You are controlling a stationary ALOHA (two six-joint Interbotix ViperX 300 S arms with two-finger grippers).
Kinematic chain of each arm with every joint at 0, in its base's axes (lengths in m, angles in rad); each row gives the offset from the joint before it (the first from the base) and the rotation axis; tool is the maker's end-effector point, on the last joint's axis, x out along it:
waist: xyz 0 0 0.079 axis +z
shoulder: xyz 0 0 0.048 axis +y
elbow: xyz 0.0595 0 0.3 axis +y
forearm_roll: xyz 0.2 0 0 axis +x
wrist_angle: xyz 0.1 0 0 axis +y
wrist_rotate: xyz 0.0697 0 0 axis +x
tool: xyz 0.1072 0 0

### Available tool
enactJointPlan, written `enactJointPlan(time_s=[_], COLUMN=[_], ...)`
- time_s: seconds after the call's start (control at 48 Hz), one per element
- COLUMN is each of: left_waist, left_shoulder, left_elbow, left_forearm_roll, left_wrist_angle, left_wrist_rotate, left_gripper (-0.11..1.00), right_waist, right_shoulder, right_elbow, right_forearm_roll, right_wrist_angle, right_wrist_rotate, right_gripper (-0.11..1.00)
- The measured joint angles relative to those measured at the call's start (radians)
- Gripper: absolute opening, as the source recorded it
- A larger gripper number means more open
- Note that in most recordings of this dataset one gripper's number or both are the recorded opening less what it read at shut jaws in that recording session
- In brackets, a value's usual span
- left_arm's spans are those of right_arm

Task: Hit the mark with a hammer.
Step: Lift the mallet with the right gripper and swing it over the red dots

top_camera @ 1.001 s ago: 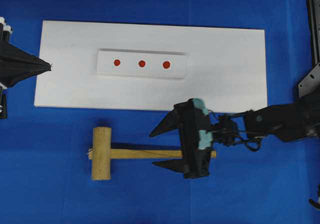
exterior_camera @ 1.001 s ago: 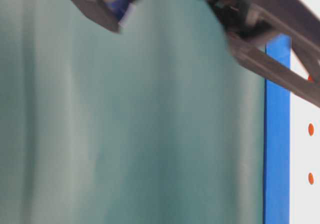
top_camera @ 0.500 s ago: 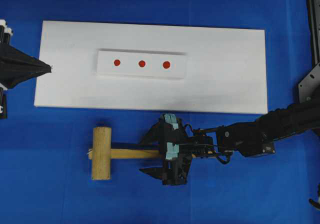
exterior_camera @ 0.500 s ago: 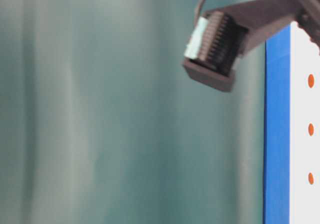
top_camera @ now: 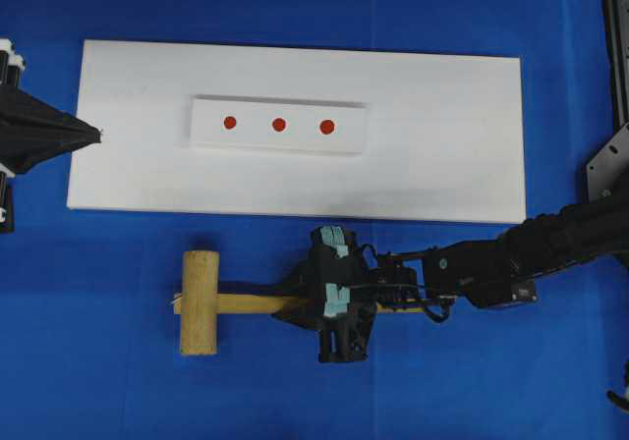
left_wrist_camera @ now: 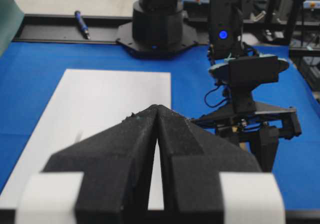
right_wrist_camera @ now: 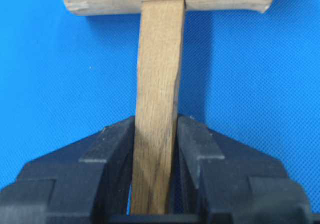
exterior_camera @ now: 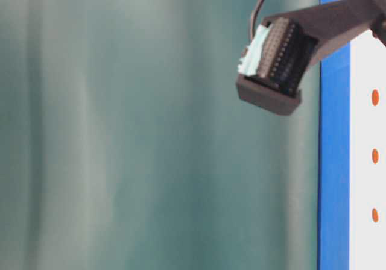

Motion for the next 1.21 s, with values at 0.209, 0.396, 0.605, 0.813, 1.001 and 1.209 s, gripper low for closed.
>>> enactJointPlan(time_s=[0.209,0.396,0.605,0.813,1.001,1.209], left_waist=[0.0,0.0,0.0,0.0,0.0,0.0], left_shoulder=[0.0,0.0,-0.003,-0.008,-0.008,-0.009], left_elbow=[0.0,0.0,0.0,0.0,0.0,0.0], left_forearm_roll=[0.0,-0.002,-0.002,-0.002,-0.002,-0.002], left_wrist_angle=[0.0,0.002,0.018,0.029,0.031,0.029], left_wrist_rotate=[-0.005,-0.006,-0.008,-0.008,-0.008,-0.008], left_gripper=[0.0,0.0,0.0,0.0,0.0,0.0], right_waist=[0.002,-0.012,-0.051,-0.044,-0.057,-0.114], right_shoulder=[-0.055,-0.176,-0.354,-0.495,-0.506,-0.508], right_elbow=[0.009,0.052,0.095,0.104,0.103,0.104], right_forearm_roll=[0.0,0.0,-0.002,-0.005,-0.005,-0.006], right_wrist_angle=[0.011,0.038,0.106,0.186,0.198,0.209], right_wrist_rotate=[-0.046,-0.061,-0.069,-0.133,-0.149,-0.181], right_gripper=[0.1,0.1,0.1,0.1,0.1,0.1])
